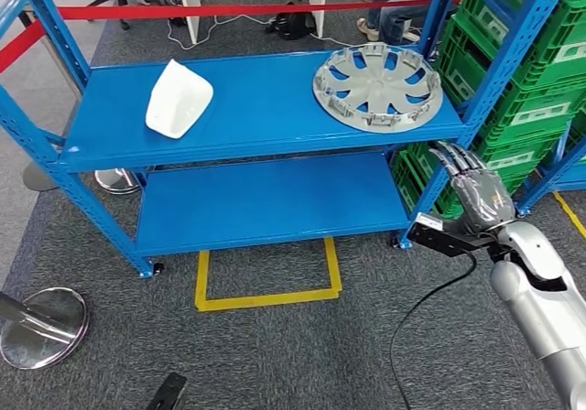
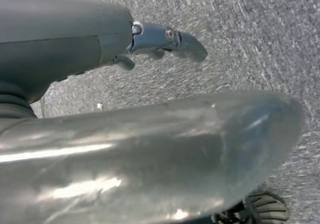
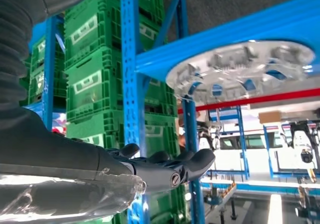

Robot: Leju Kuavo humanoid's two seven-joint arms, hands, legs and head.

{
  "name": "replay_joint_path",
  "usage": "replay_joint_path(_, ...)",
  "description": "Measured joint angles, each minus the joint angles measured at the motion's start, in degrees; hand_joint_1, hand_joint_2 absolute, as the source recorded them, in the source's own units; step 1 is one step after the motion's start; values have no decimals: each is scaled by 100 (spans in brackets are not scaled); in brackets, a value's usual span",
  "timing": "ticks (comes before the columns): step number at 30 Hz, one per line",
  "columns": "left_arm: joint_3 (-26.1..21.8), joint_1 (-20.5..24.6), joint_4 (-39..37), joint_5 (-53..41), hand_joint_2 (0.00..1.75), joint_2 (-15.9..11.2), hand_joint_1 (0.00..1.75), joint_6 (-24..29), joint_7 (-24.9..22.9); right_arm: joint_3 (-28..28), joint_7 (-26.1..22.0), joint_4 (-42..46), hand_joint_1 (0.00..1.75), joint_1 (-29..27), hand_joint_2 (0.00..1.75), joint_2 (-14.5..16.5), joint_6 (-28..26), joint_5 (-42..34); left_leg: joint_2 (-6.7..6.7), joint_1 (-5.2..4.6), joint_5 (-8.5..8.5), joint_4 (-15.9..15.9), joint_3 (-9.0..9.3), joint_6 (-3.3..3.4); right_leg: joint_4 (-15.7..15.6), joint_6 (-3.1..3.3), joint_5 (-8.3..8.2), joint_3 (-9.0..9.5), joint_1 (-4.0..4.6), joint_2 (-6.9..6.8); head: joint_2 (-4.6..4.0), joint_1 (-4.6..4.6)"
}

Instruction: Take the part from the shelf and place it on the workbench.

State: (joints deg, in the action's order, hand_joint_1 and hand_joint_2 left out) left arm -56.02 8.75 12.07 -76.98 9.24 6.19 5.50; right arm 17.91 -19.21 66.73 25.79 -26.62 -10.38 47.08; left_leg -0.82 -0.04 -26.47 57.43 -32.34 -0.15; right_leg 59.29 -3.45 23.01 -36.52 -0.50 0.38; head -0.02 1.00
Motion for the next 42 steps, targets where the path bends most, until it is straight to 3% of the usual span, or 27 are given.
replay_joint_path(3,0,5,0,0,0,-4,0,0,1,-10,-1,8,0,-9,175,-4,-2,0,3,-6,-43,-19,23,-78,-30,103,63,31,-3,21,0,-14)
replay_joint_path(5,1,14,0,0,0,-7,0,0,1,-16,-3,24,0,-1,175,-6,-4,-1,11,-4,-207,237,-90,-145,-50,171,93,79,-26,16,0,-40)
replay_joint_path(8,1,6,0,0,0,-7,0,0,0,-16,-4,40,0,-8,175,-7,-4,-1,18,9,-633,1346,-732,-199,-55,236,150,130,-28,4,0,-64)
replay_joint_path(9,1,-3,0,0,0,-7,0,0,-1,-15,-4,42,0,-17,175,-7,-4,-1,19,9,-649,1586,-907,-202,-54,241,168,147,-27,5,0,-66)
replay_joint_path(10,1,-11,0,0,0,-7,0,0,-1,-14,-4,43,0,-22,175,-7,-4,0,19,9,-532,1604,-974,-199,-54,240,189,173,-27,7,0,-65)
replay_joint_path(11,1,-14,0,0,0,-7,0,0,0,-14,-4,44,0,-24,175,-7,-4,0,20,9,-322,1418,-935,-191,-54,232,212,206,-28,11,0,-65)
replay_joint_path(13,2,-12,0,0,0,-5,0,0,0,-15,-4,45,0,-19,175,-7,-4,0,25,8,175,687,-652,-162,-49,197,269,276,-20,19,0,-67)
replay_joint_path(15,2,-4,0,0,0,-5,0,0,1,-19,-4,48,0,-10,175,-8,-4,0,28,8,349,145,-425,-117,-39,143,321,296,4,31,0,-63)
replay_joint_path(18,1,-3,0,0,0,0,0,0,1,-25,-4,58,0,-10,175,-16,-3,0,17,7,295,10,-362,-23,-69,50,359,310,1,33,0,-48)
replay_joint_path(20,2,-1,0,-1,0,3,0,0,1,-37,-4,70,0,1,175,-29,-3,-1,14,26,278,-11,-312,50,134,-9,482,225,-7,19,0,-22)
replay_joint_path(23,3,10,0,-2,0,9,0,-3,1,-50,-4,75,0,17,175,-37,5,-4,12,33,219,-17,-240,108,1209,-54,899,-364,-8,8,0,20)
replay_joint_path(24,4,10,0,-2,0,11,0,-4,1,-51,-4,74,0,12,175,-37,9,-4,12,32,193,-17,-214,110,1485,-59,942,-552,-8,8,0,24)
replay_joint_path(25,5,10,0,-2,0,13,0,-5,1,-52,-4,74,0,10,175,-37,13,-4,11,32,163,-17,-178,107,1560,-60,867,-645,-9,8,0,31)
replay_joint_path(26,7,10,0,-2,0,15,0,-7,1,-54,-4,74,0,14,175,-37,15,-5,9,33,128,-17,-129,99,1402,-56,680,-617,-11,7,0,34)
replay_joint_path(28,9,14,0,-3,0,22,0,-8,1,-61,-4,73,0,31,175,-38,16,-8,4,34,45,-17,-13,61,657,-52,199,-313,-16,1,0,37)
replay_joint_path(30,11,30,0,-3,0,24,0,-9,1,-61,-3,69,0,47,175,-40,23,-11,-5,13,-19,-11,41,1,93,-28,3,-44,-16,1,0,39)
replay_joint_path(33,13,44,0,-4,0,21,0,-9,1,-62,1,68,0,50,175,-42,34,-15,-7,-7,-47,-38,42,-75,-5,78,57,-2,-11,22,0,9)
replay_joint_path(35,15,52,0,-5,0,20,0,-5,1,-68,0,69,0,57,175,-42,37,-16,5,-3,-153,114,-20,-139,-16,144,84,27,-25,24,0,-13)
replay_joint_path(36,16,58,0,-8,0,20,0,-4,1,-70,-1,69,0,61,175,-42,39,-16,11,-1,-262,326,-126,-168,-23,174,98,51,-33,21,0,-23)
replay_joint_path(39,17,56,0,-20,0,20,0,-2,1,-67,-2,68,0,59,175,-42,54,-15,17,5,-641,1404,-774,-199,-23,229,153,101,-27,11,0,-38)
replay_joint_path(40,17,51,0,-22,0,20,0,-3,1,-65,-2,67,0,55,175,-42,60,-15,17,4,-640,1621,-948,-193,-23,236,176,124,-22,11,0,-38)
replay_joint_path(41,17,48,0,-23,0,20,0,-3,1,-64,-2,67,0,53,175,-42,65,-15,17,4,-525,1623,-1009,-181,-23,237,199,155,-18,13,0,-38)
replay_joint_path(42,17,48,0,-25,0,20,0,-3,1,-64,-2,67,0,52,175,-42,67,-15,17,2,-310,1427,-965,-163,-23,232,225,195,-16,15,0,-36)
